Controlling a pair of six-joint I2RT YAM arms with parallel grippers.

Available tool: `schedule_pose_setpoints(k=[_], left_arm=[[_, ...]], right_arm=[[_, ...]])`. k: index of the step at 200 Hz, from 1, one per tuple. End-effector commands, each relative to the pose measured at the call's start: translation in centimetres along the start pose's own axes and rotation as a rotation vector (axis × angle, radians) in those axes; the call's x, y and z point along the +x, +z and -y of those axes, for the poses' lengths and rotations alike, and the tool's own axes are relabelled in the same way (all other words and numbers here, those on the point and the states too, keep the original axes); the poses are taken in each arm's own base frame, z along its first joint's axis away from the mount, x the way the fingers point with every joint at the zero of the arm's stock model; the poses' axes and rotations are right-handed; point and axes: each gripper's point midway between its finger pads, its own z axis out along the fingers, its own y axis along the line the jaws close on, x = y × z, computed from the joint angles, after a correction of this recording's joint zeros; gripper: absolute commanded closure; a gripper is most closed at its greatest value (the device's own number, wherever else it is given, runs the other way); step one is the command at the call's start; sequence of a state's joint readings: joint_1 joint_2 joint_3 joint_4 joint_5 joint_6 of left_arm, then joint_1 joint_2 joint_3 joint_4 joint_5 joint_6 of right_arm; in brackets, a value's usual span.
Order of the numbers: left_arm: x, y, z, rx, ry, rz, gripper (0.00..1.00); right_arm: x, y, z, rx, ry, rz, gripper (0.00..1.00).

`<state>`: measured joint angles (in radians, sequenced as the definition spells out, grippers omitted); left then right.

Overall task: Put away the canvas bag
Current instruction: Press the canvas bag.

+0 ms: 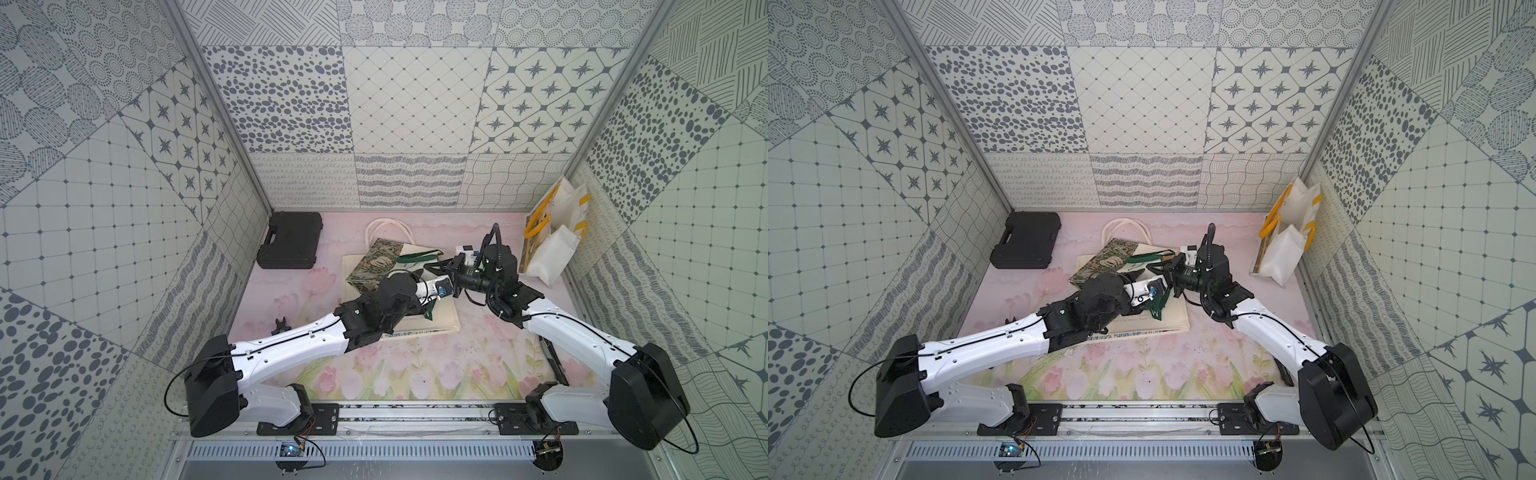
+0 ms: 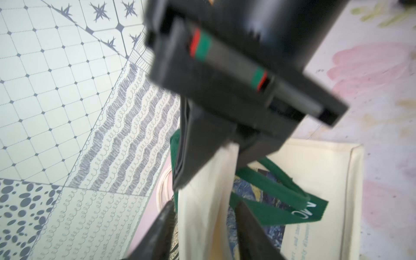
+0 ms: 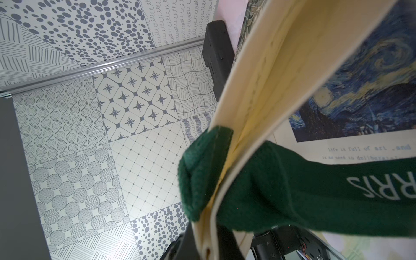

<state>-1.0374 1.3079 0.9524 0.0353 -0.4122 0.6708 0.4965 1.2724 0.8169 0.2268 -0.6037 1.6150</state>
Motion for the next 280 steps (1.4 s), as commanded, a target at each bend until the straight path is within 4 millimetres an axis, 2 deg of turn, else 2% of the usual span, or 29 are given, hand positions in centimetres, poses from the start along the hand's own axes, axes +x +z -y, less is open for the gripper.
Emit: schedule_pose_setpoints(k=[1,13,18,22,28,34,59,64,74,80,92,97,105,108,127,135,139,144,149,163,170,177,186,189,207,225,250,268,280], left_arm=[[3.1,0.0,-1.5,-0.105,-0.015,-0.130,0.44],[3.4,0.1,-1.5,-0.108,-0.016,-0.137,0.44],[3.5,0.1,-1.4,-0.105,-0.016,-0.139,0.49],[3.6,0.1,-1.3,-0.101,-0.015,-0.139,0.59],[3.7,0.1,-1.4,-0.100,-0.016,-0.141,0.82],[3.9,0.1,-1.5,-0.105,-0.019,-0.145,1.00],[4.2,-0.3,-1.8,-0.107,-0.038,-0.150,1.00],[4.2,-0.3,-1.9,-0.106,-0.040,-0.151,0.88],[4.4,-0.4,-2.0,-0.107,-0.041,-0.153,0.53],[4.5,-0.5,-2.0,-0.107,-0.041,-0.156,0.48],[4.6,-0.6,-1.8,-0.098,-0.037,-0.160,0.53],[4.7,-0.7,-1.7,-0.093,-0.036,-0.162,0.64],[4.8,-0.8,-1.7,-0.088,-0.036,-0.165,0.93],[4.8,-0.8,-1.7,-0.086,-0.036,-0.165,1.00],[5.3,-0.9,-1.6,-0.084,-0.040,-0.173,0.99],[5.4,-1.0,-1.5,-0.082,-0.043,-0.178,0.82],[5.5,-1.0,-1.5,-0.083,-0.045,-0.181,0.67],[5.7,-1.0,-1.4,-0.083,-0.046,-0.183,0.64],[5.8,-1.0,-1.3,-0.078,-0.047,-0.187,0.67],[6.2,-1.1,-1.0,-0.063,-0.056,-0.195,0.95],[6.3,-1.2,-0.9,-0.059,-0.061,-0.199,0.99],[6.5,-1.2,-0.8,-0.057,-0.068,-0.205,0.94],[6.8,-1.3,-0.6,-0.054,-0.074,-0.216,0.74],[7.0,-1.3,-0.5,-0.053,-0.075,-0.220,0.72],[7.5,-1.6,0.0,-0.032,-0.078,-0.231,0.88],[7.8,-1.8,-0.1,-0.044,-0.092,-0.234,0.81],[7.9,-2.2,0.0,-0.038,-0.096,-0.230,0.90],[7.9,-2.3,-0.5,-0.065,-0.100,-0.223,0.75],[8.1,-2.3,-0.5,-0.063,-0.093,-0.227,0.73]], right_arm=[[2.3,-2.5,-7.2,-0.211,-0.115,-0.070,1.00],[2.3,-2.9,-7.6,-0.219,-0.113,-0.067,1.00],[2.2,-3.1,-7.7,-0.223,-0.112,-0.065,1.00],[2.2,-3.2,-7.8,-0.224,-0.112,-0.066,1.00],[2.2,-3.4,-8.0,-0.228,-0.114,-0.065,1.00],[2.2,-3.5,-8.0,-0.229,-0.112,-0.066,1.00],[1.9,-4.2,-8.1,-0.231,-0.111,-0.056,1.00],[1.8,-4.3,-8.1,-0.232,-0.111,-0.052,1.00],[1.6,-4.6,-8.2,-0.233,-0.111,-0.049,1.00],[1.3,-4.7,-8.2,-0.233,-0.111,-0.044,1.00],[1.0,-5.1,-8.3,-0.237,-0.111,-0.034,1.00],[0.8,-5.3,-8.4,-0.239,-0.110,-0.031,1.00],[0.5,-5.6,-8.5,-0.241,-0.109,-0.024,1.00],[0.4,-5.7,-8.5,-0.243,-0.110,-0.021,1.00],[-0.2,-6.3,-8.8,-0.248,-0.109,-0.009,1.00],[-0.4,-6.5,-8.9,-0.249,-0.108,-0.007,1.00],[-0.4,-6.6,-9.0,-0.250,-0.108,-0.006,1.00],[-0.5,-6.6,-9.0,-0.250,-0.108,-0.006,1.00],[-0.6,-6.7,-9.1,-0.250,-0.107,-0.005,1.00],[-0.8,-6.9,-9.1,-0.251,-0.107,-0.003,1.00],[-1.0,-7.0,-9.2,-0.251,-0.107,-0.002,1.00],[-1.1,-7.1,-9.2,-0.251,-0.104,0.001,1.00],[-1.3,-7.3,-9.2,-0.251,-0.104,0.003,1.00],[-1.4,-7.3,-9.2,-0.251,-0.104,0.004,1.00],[-1.7,-7.4,-9.1,-0.248,-0.100,0.005,1.00],[-2.0,-7.5,-8.8,-0.244,-0.094,0.006,1.00],[-2.2,-7.4,-8.5,-0.239,-0.087,0.005,1.00],[-2.3,-7.4,-8.2,-0.234,-0.083,0.004,1.00],[-2.4,-7.4,-8.1,-0.231,-0.081,0.003,1.00]])
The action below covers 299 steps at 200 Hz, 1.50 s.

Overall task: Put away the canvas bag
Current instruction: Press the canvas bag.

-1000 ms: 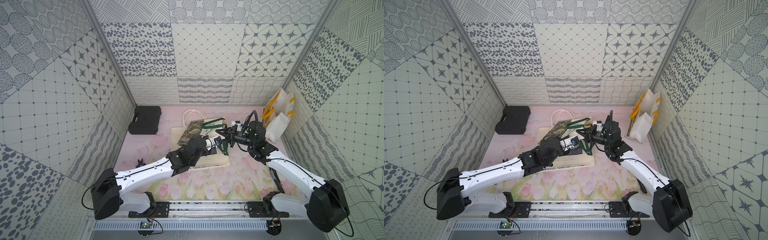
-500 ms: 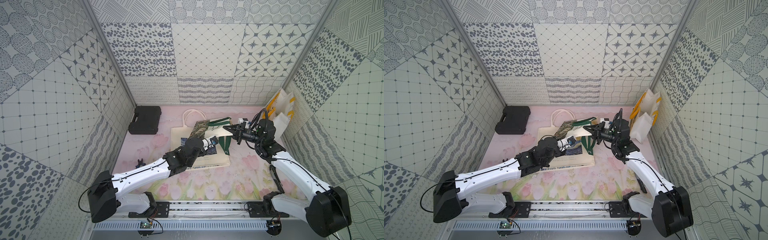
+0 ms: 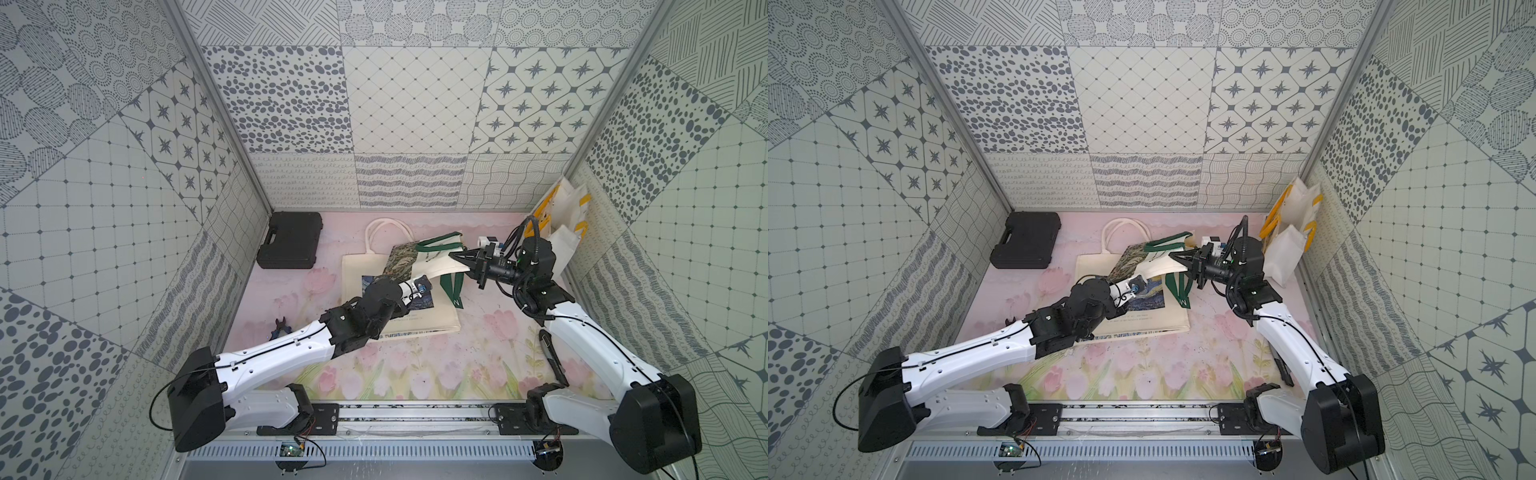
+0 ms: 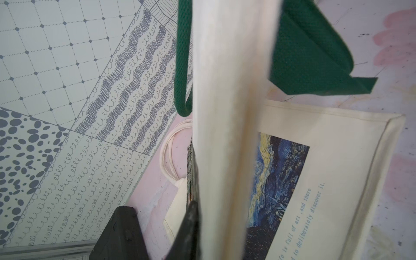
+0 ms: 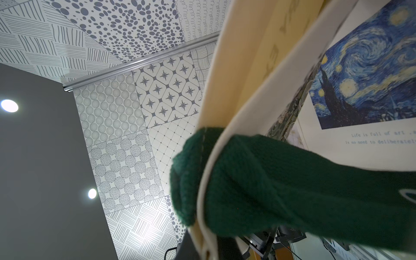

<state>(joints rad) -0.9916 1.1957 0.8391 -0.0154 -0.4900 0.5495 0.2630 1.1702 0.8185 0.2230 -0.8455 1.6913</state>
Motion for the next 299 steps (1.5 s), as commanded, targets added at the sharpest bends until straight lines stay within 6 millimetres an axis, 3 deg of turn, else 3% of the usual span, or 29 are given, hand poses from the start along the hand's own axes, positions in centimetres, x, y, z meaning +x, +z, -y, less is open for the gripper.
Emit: schedule_pose_setpoints(k=[1,29,35,44,80,123,158,189,208,239,255,270,299], left_arm=[[3.1,-0.2,0.1,-0.005,0.028,-0.115,0.73],[3.8,0.0,0.0,-0.016,0.042,-0.145,0.59],[3.9,0.0,0.1,-0.009,0.045,-0.146,0.71],[3.9,-0.1,0.1,0.001,0.043,-0.143,1.00],[2.8,-0.1,-1.2,-0.022,0.044,-0.112,1.00],[1.1,-0.2,-5.1,-0.131,0.125,-0.132,1.00],[-0.7,-1.7,-7.9,-0.187,0.150,-0.133,1.00],[-1.9,-3.8,-9.2,-0.187,0.126,-0.108,0.90],[-2.3,-4.9,-7.3,-0.103,0.132,-0.077,0.88],[-2.2,-6.8,-1.0,0.152,0.117,-0.013,0.85],[-1.6,-7.0,0.9,0.208,0.060,-0.029,0.89],[-0.6,-6.9,2.5,0.237,0.042,-0.052,0.94],[0.3,-6.3,5.6,0.300,0.016,-0.058,0.95]], right_arm=[[0.3,-1.2,-4.6,-0.131,-0.125,0.015,1.00],[0.2,-1.5,-4.5,-0.128,-0.125,0.016,1.00],[0.1,-1.6,-4.4,-0.125,-0.124,0.017,1.00],[0.1,-1.6,-4.2,-0.118,-0.124,0.017,1.00],[-0.1,-1.3,-2.2,-0.042,-0.134,0.005,1.00],[-1.8,0.5,1.8,0.156,-0.293,-0.079,1.00],[-3.9,1.2,4.4,0.309,-0.390,-0.089,1.00],[-5.3,1.8,7.1,0.405,-0.405,-0.121,0.94],[-6.1,2.4,8.7,0.444,-0.395,-0.150,0.90],[-7.4,2.9,9.6,0.487,-0.400,-0.150,0.85],[-7.8,3.2,10.1,0.487,-0.377,-0.146,0.69],[-8.1,3.3,10.2,0.470,-0.355,-0.134,0.55],[-8.8,2.4,9.0,0.417,-0.312,-0.043,0.53]])
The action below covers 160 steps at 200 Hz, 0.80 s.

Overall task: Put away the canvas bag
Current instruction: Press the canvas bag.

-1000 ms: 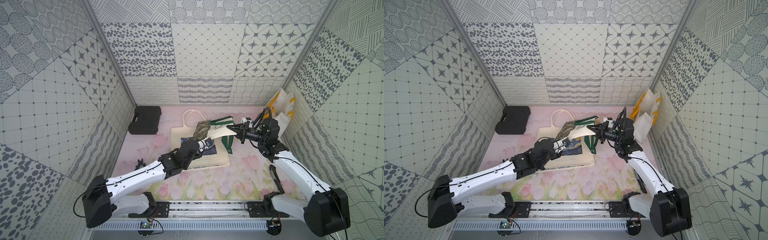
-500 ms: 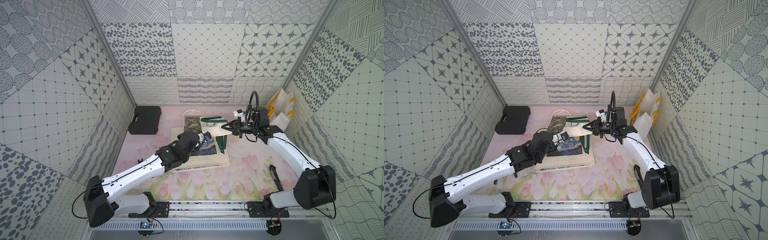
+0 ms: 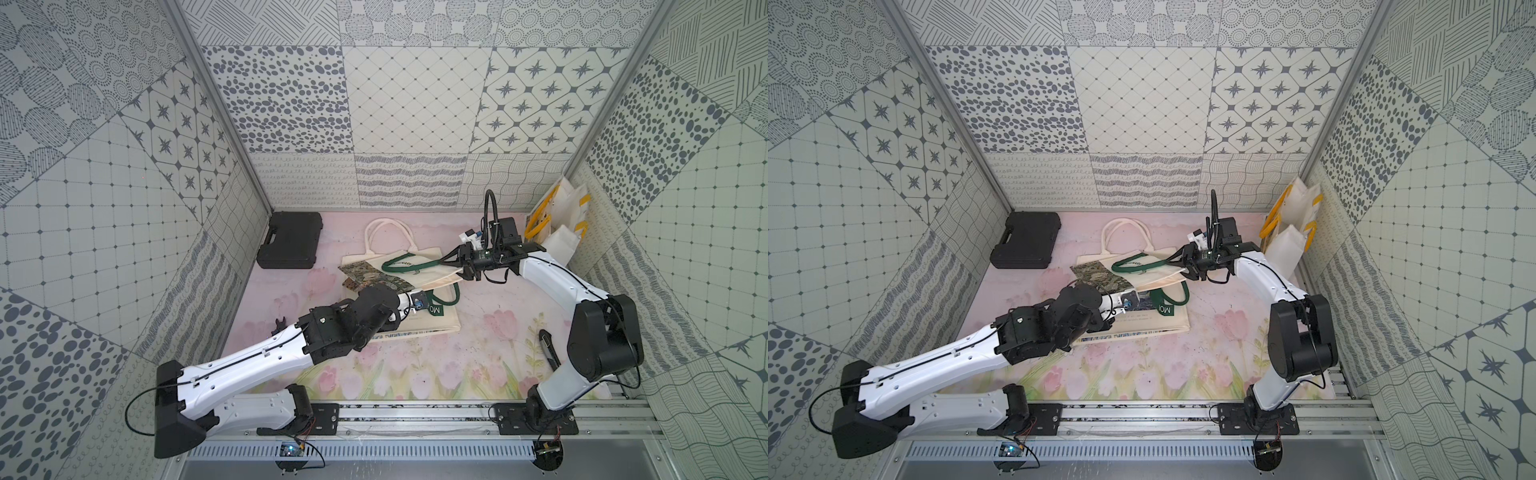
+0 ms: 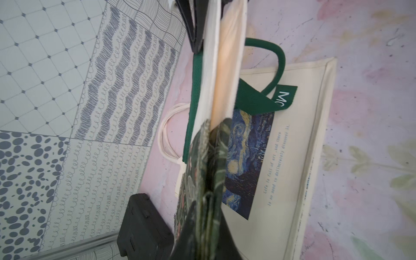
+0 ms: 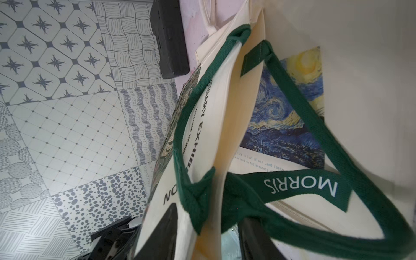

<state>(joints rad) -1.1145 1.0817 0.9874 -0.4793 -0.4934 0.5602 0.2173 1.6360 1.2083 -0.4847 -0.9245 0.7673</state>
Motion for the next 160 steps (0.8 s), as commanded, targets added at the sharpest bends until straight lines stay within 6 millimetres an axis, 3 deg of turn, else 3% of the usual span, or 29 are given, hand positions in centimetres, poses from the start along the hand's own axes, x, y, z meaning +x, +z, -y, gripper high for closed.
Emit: schedule_pose_setpoints(k=[1,35,91,108,134,160], left_arm=[[-0.3,0.4,4.3,0.142,-0.140,0.036,0.95],[-0.7,2.4,5.9,0.157,-0.161,0.020,0.94],[-1.5,5.8,7.2,0.159,-0.187,-0.048,0.93],[-1.8,6.6,7.5,0.164,-0.188,-0.066,0.97],[-2.1,7.0,7.5,0.156,-0.195,-0.063,0.97],[-2.7,7.0,7.5,0.162,-0.211,-0.048,0.96]], right_arm=[[-2.3,-1.6,0.1,0.006,0.006,0.152,0.53],[-1.0,-5.4,-1.4,0.044,0.009,0.274,0.52],[3.9,-9.2,0.3,0.131,0.088,0.366,0.50],[5.7,-10.1,-0.1,0.127,0.090,0.371,0.50],[7.9,-9.8,-0.4,0.065,0.141,0.357,0.50],[9.4,-7.3,0.4,0.038,0.214,0.317,0.50]])
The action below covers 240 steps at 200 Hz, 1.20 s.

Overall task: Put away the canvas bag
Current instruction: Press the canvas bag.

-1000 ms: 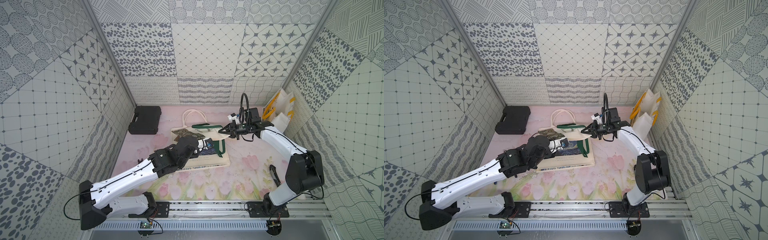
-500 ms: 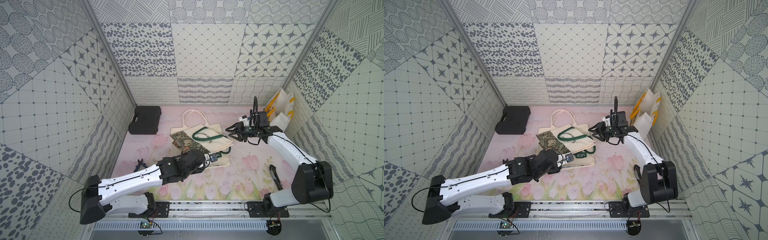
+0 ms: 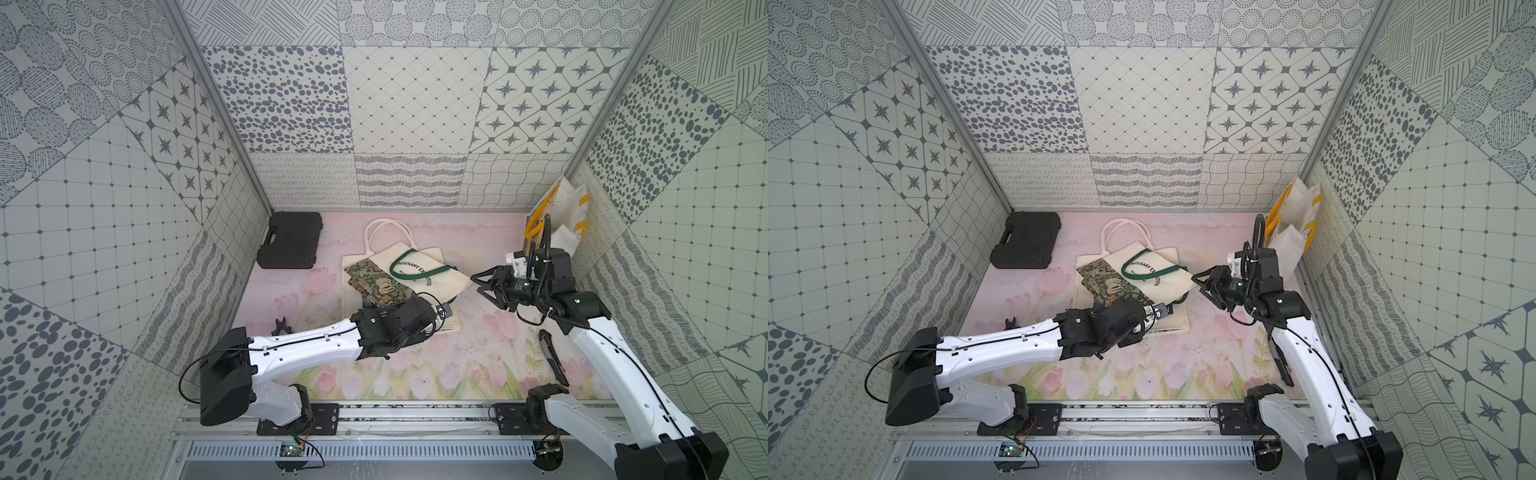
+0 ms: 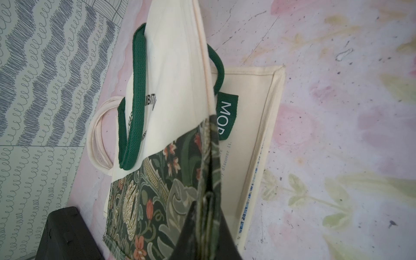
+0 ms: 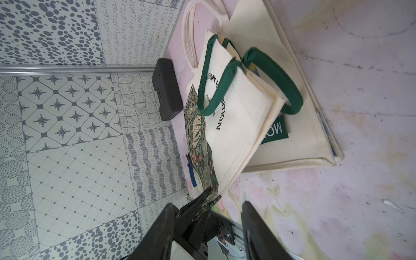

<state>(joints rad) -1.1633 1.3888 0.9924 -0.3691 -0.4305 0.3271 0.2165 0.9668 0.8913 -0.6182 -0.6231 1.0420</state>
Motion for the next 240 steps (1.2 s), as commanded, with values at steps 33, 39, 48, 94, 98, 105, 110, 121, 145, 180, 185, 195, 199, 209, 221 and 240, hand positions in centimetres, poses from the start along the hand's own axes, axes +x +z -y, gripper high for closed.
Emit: schedule_pose_setpoints(k=[33,39,48,94,98,105,110,121,145,180,185,195,199,209,221,240], left_arm=[[-2.4,-0.1,0.2,0.023,-0.109,0.068,0.95],[-2.5,-0.1,0.2,0.024,-0.110,0.069,0.95],[-2.7,-0.2,0.2,0.023,-0.114,0.074,0.95],[-3.1,0.0,0.6,0.032,-0.117,0.087,0.95],[-3.1,0.0,0.6,0.033,-0.119,0.088,0.95],[-3.3,0.0,0.7,0.034,-0.120,0.092,0.95],[-3.4,0.0,0.7,0.035,-0.122,0.095,0.95],[-3.7,0.0,0.8,0.036,-0.125,0.100,0.94],[-4.5,0.1,0.8,0.042,-0.135,0.111,0.92],[-5.9,0.0,1.5,0.062,-0.132,0.139,0.91],[-6.1,0.1,1.6,0.063,-0.132,0.142,0.91],[-6.3,0.1,1.8,0.065,-0.134,0.144,0.90],[-6.4,0.1,1.8,0.065,-0.136,0.144,0.89],[-6.4,0.3,1.8,0.066,-0.142,0.142,0.87],[-6.5,0.4,1.7,0.058,-0.149,0.140,0.87],[-6.9,0.5,1.6,0.049,-0.164,0.143,0.86]], right_arm=[[2.8,4.8,1.1,0.019,0.136,-0.021,0.50],[2.9,5.2,1.1,0.020,0.149,-0.020,0.50],[2.8,5.7,1.0,0.016,0.163,-0.010,0.50],[1.9,6.6,0.5,0.013,0.189,0.039,0.51],[1.8,6.7,0.5,0.016,0.191,0.039,0.51],[1.9,7.0,0.5,0.021,0.194,0.034,0.51],[2.0,7.2,0.5,0.027,0.197,0.028,0.51],[2.3,7.7,0.6,0.038,0.204,0.016,0.52],[3.2,8.6,0.2,0.037,0.204,0.000,0.53],[3.1,9.3,-0.1,0.031,0.210,0.018,0.56],[3.1,9.4,-0.2,0.029,0.210,0.021,0.57],[3.2,9.4,-0.4,0.028,0.210,0.024,0.58],[3.1,9.4,-0.4,0.030,0.211,0.028,0.58],[3.3,9.3,-0.6,0.038,0.208,0.035,0.58],[3.6,9.3,-0.8,0.047,0.206,0.041,0.59],[4.1,9.4,-0.7,0.056,0.219,0.050,0.60]])
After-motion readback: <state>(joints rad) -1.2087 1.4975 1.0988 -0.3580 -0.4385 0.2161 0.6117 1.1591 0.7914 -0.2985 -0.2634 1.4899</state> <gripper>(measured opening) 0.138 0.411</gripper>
